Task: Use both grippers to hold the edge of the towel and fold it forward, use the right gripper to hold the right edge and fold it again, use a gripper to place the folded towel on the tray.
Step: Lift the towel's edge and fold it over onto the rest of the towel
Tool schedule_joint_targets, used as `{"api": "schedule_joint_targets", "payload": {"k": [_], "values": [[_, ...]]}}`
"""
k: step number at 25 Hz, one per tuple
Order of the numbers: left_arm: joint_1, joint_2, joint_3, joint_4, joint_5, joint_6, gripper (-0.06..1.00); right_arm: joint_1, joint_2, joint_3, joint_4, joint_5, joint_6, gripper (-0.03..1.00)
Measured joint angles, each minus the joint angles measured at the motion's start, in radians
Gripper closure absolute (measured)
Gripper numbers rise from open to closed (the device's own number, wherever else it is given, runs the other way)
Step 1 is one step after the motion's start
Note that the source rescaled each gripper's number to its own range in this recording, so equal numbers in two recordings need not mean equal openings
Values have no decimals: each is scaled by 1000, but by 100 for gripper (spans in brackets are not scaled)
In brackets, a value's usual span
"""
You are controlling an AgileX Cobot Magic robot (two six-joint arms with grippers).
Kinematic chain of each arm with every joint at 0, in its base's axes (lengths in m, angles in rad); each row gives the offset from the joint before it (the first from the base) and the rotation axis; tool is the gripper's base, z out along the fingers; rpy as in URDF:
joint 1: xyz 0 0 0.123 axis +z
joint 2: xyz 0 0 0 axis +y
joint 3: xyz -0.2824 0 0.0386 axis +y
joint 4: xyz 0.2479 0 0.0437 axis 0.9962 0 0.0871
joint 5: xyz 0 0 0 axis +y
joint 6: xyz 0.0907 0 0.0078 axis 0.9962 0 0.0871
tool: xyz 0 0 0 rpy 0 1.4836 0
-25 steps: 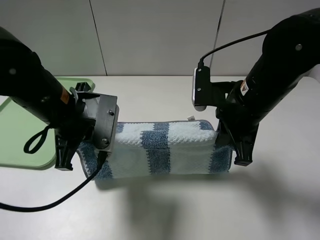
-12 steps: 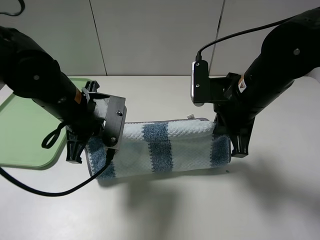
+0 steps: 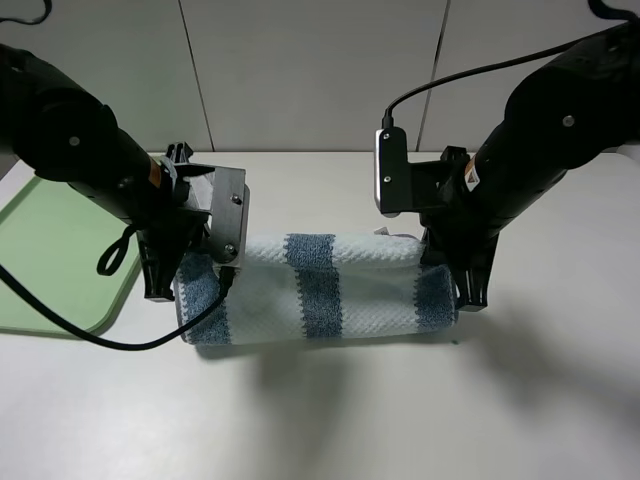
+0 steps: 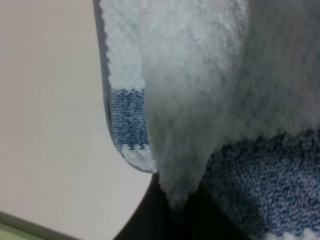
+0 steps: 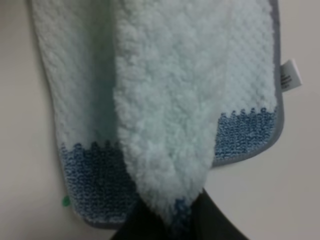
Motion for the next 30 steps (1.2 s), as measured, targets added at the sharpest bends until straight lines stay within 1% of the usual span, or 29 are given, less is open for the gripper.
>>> {"api": "schedule_joint_targets", "payload": {"k": [6, 14, 15, 16, 17, 18, 19, 20, 21, 22, 23, 24, 26, 30], "values": [[2, 15, 0, 8, -38, -2, 94, 0, 13, 0, -27, -35, 0, 97], [3, 45, 0, 10, -87, -2, 94, -1, 13, 0, -34, -46, 0, 97], [3, 46, 0, 10, -98, -2, 93, -2, 13, 0, -35, -53, 0, 97], [3, 46, 0, 10, -105, -2, 90, -3, 13, 0, -36, -56, 0, 95], [4, 46, 0, 10, -110, -2, 85, -3, 13, 0, -36, -57, 4, 85], [4, 46, 0, 10, -114, -2, 76, -3, 13, 0, -36, -57, 12, 67], [4, 46, 0, 10, -118, -5, 63, -3, 13, 1, -36, -60, 26, 42], [5, 46, 0, 10, -121, -14, 50, -3, 13, 1, -46, -66, 40, 26], [5, 46, 0, 10, -129, -25, 34, -3, 13, 1, -61, -81, 59, 14], [5, 46, 0, 10, -140, -35, 19, -3, 13, 1, -83, -95, 80, 7], [5, 46, 0, 10, -153, -41, 10, -3, 13, 1, -106, -104, 95, 3], [5, 46, 0, 10, -172, -46, 5, -3, 13, 1, -124, -111, 113, 1], [5, 46, 0, 10, -202, -46, -2, -3, 13, 1, -150, -113, 141, -2], [5, 46, 0, 10, -216, -47, -5, -3, 13, 1, -168, -113, 154, -3]]}}
